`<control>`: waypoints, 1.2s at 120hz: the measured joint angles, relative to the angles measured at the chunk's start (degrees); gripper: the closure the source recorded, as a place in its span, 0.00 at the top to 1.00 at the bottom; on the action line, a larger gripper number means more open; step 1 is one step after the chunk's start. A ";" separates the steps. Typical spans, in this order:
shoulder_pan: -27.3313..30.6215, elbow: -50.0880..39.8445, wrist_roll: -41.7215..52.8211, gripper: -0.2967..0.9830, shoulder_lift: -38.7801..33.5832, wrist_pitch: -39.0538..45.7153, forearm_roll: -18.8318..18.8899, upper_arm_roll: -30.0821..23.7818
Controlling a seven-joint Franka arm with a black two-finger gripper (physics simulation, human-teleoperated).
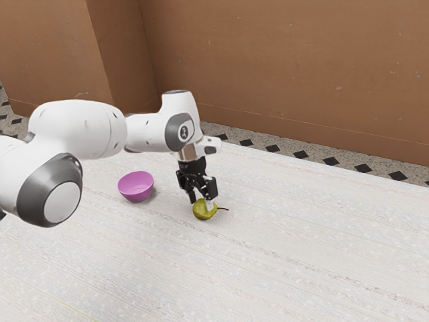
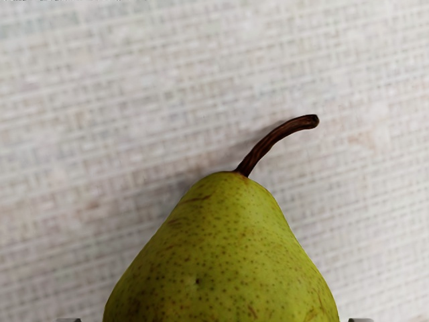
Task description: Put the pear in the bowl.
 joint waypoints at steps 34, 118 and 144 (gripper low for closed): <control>-0.03 -1.58 -0.43 0.64 0.60 2.80 -2.07 -0.03; -0.18 -1.85 -1.19 0.46 0.29 4.03 -1.58 0.21; -0.28 -2.00 -2.02 0.35 -2.17 4.36 -0.42 1.16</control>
